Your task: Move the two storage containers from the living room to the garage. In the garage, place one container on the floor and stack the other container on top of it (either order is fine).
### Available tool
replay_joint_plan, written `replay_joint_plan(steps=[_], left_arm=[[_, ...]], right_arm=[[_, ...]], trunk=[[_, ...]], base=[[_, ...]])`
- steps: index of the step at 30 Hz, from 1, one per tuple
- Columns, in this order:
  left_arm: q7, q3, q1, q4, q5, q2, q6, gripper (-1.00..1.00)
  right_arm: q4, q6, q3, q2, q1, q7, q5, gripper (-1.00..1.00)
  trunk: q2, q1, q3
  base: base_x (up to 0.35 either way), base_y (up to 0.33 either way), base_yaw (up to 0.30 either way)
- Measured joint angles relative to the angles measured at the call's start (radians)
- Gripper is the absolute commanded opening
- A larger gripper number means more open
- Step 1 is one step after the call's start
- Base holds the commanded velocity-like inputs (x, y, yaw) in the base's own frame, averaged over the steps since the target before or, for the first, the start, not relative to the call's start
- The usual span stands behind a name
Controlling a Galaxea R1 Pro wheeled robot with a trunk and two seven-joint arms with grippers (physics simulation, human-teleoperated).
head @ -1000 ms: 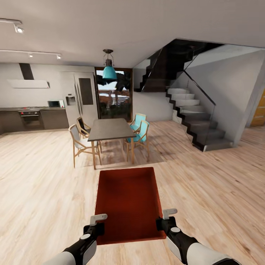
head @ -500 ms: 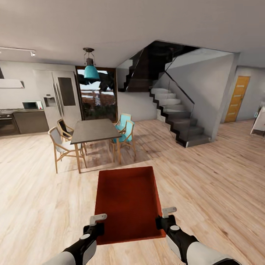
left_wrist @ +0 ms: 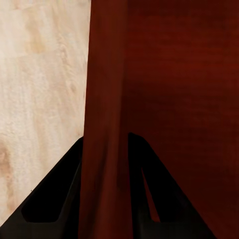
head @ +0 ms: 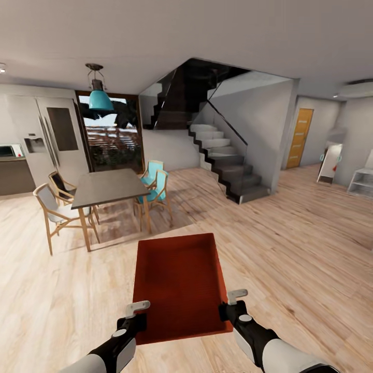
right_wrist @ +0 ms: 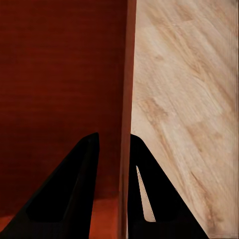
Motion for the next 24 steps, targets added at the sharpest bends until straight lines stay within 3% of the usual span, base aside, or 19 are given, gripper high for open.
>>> replay_joint_plan(steps=[6, 14, 24], left_arm=[[0.000, 0.000, 0.000, 0.000, 0.000, 0.000, 0.000, -1.00], [0.000, 0.001, 0.000, -0.002, 0.000, 0.000, 0.002, -1.00], [0.001, 0.000, 0.000, -0.002, -0.002, 0.000, 0.002, -1.00]], right_arm=[[0.000, 0.000, 0.000, 0.000, 0.000, 0.000, 0.000, -1.00], [-0.004, 0.004, -0.001, 0.000, 0.000, 0.000, 0.003, -1.00], [0.002, -0.002, 0.001, 0.000, 0.000, 0.001, -0.003, -1.00]], trunk=[[0.000, 0.000, 0.000], [0.000, 0.000, 0.000], [0.000, -0.001, 0.000]], base=[[0.000, 0.000, -0.269], [0.013, 0.000, -0.028], [0.259, 0.000, -0.001]])
